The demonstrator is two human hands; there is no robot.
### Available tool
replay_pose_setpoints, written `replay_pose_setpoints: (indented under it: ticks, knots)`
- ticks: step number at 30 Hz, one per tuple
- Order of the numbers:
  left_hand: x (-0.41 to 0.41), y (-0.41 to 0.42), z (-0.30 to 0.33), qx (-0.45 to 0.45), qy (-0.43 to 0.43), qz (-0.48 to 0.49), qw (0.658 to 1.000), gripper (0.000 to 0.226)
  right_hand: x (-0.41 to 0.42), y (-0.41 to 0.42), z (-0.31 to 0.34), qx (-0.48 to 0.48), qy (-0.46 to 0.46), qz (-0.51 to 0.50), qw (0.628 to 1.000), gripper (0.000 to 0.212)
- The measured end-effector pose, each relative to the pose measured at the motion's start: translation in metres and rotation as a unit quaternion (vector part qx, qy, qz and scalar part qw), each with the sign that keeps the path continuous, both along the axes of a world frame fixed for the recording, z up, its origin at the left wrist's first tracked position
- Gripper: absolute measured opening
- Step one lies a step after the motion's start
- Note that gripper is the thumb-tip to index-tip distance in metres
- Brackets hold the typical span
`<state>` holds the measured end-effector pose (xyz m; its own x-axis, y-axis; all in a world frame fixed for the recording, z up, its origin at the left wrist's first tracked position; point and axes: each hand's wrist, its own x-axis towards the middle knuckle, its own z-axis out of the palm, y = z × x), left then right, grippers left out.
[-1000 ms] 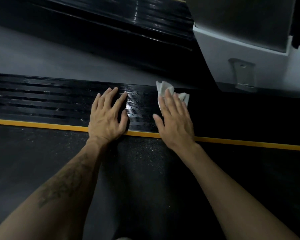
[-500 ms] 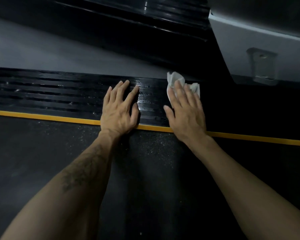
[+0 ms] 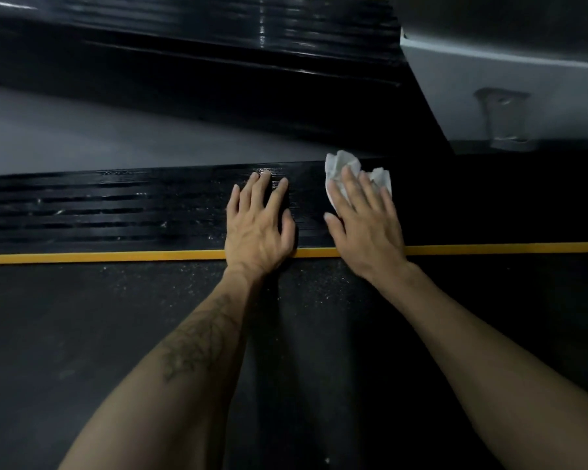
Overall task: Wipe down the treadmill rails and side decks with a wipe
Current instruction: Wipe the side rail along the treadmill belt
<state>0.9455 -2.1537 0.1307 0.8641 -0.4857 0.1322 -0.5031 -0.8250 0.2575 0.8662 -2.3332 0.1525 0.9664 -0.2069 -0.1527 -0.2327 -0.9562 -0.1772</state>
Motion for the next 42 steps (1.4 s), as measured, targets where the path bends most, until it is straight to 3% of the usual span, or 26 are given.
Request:
replay_pose_setpoints:
  ticks: [3,9,14,18,25,33,39,42]
  knots:
    - [0.001,0.001,0.0,-0.006,0.01,-0.002,1.0,0.056,0.027,0.03,0.004,0.002,0.029,-0.028,0.999,0.068]
    - [0.006,0.011,0.005,-0.015,0.053,-0.034,0.998,0.059,-0.01,0.03,0.008,0.017,0.027,0.08,0.996,0.061]
    - [0.018,0.03,0.017,0.025,0.047,-0.079,0.995,0.058,-0.029,0.006,0.015,-0.008,0.049,0.018,0.999,0.061]
    - [0.022,0.065,0.01,0.014,0.014,-0.048,0.999,0.056,-0.001,0.032,0.013,0.015,0.058,-0.066,0.996,0.067]
    - [0.029,0.094,0.006,0.053,0.056,0.0,0.997,0.07,-0.046,0.037,-0.004,0.006,0.01,0.066,0.998,0.067]
    - [0.033,0.099,0.017,0.099,0.099,-0.014,0.99,0.08,-0.02,0.049,-0.006,-0.043,0.048,-0.058,0.996,0.077]
    - [0.038,0.106,0.02,0.096,0.116,-0.028,0.988,0.078,-0.054,0.084,-0.015,-0.012,-0.009,0.041,0.999,0.072]
    - [0.039,0.106,0.023,0.092,0.132,-0.032,0.986,0.07,-0.06,0.061,-0.013,-0.031,-0.005,0.012,0.999,0.07]
